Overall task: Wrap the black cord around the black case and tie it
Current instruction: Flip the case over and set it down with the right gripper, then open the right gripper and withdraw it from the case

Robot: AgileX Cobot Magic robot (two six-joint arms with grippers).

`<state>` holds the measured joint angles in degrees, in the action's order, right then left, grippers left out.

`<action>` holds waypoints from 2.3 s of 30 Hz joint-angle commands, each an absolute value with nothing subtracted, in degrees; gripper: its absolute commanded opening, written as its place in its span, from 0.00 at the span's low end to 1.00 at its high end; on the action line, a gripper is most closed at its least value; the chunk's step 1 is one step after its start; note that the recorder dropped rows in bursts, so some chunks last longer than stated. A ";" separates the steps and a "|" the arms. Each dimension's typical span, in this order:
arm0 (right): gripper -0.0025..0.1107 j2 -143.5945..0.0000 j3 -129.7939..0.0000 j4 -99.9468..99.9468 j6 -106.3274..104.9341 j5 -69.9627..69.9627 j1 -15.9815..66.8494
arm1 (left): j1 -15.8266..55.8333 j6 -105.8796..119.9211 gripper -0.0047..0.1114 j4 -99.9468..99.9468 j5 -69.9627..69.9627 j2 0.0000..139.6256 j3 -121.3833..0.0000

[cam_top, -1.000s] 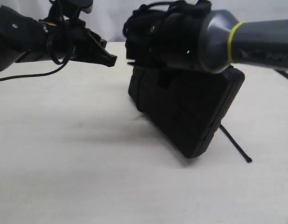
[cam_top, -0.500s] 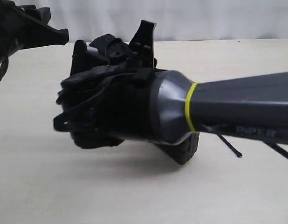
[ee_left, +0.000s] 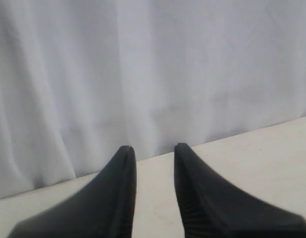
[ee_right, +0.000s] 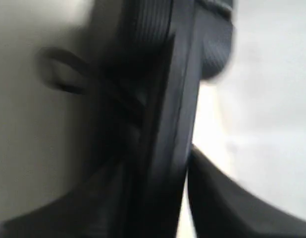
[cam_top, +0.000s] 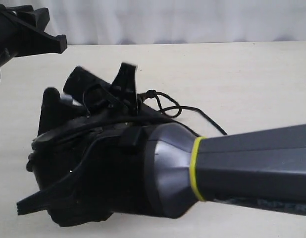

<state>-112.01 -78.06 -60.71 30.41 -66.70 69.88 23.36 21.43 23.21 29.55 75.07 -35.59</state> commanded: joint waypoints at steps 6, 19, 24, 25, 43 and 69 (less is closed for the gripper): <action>0.61 -113.51 -76.46 -40.98 25.30 -57.90 68.14 | 23.22 20.93 0.27 23.01 29.32 74.82 -35.46; 0.61 -100.24 -82.07 -28.86 15.63 -55.67 55.29 | 23.22 20.93 0.27 21.04 25.27 74.82 -35.46; 0.61 -92.22 -81.94 -20.68 13.62 -53.53 37.46 | 23.22 20.54 0.27 15.12 9.78 75.21 -37.42; 0.61 -91.76 -81.94 -19.11 12.58 -53.22 34.21 | 23.22 20.54 0.27 15.12 5.39 75.42 -38.55; 0.60 -118.01 -78.82 3.56 -17.84 -46.91 2.16 | 32.73 55.75 0.27 49.14 -19.69 111.51 -69.93; 0.50 -124.49 -79.28 -8.85 -19.54 -46.92 9.05 | 34.04 61.23 0.27 43.59 -29.83 117.48 -72.90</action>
